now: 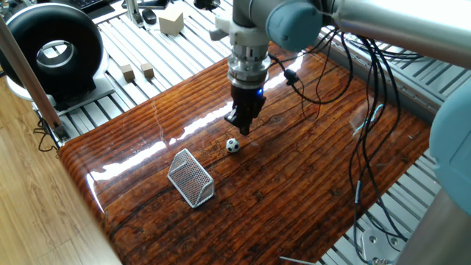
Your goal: Push the soccer ball into the goal
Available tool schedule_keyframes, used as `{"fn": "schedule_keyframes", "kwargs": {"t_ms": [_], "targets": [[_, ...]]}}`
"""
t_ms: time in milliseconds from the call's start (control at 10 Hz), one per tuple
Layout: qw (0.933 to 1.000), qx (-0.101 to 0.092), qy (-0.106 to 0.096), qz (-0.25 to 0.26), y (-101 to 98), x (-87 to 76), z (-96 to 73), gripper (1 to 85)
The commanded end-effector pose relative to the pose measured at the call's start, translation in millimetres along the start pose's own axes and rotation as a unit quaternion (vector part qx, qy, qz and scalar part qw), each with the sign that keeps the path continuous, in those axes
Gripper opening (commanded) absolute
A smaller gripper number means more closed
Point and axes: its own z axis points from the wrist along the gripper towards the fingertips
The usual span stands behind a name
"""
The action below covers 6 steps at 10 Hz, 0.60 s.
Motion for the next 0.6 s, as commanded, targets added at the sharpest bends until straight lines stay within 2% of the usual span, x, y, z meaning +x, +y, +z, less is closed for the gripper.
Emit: {"fn": "schedule_keyframes", "kwargs": {"t_ms": [0, 100, 200, 300, 500], "targets": [[0.9980, -0.047, -0.003, 0.042, 41.6, -0.4, -0.8, 1.0], [0.9963, -0.062, -0.006, 0.059, 60.1, -3.8, -8.4, 1.0], [0.9921, -0.091, -0.010, 0.086, 92.1, -7.7, -23.5, 1.0], [0.9853, -0.135, -0.010, 0.104, 121.2, -9.9, -34.4, 1.0], [0.9903, -0.108, -0.004, 0.088, 100.9, -6.1, -34.3, 1.0]]}}
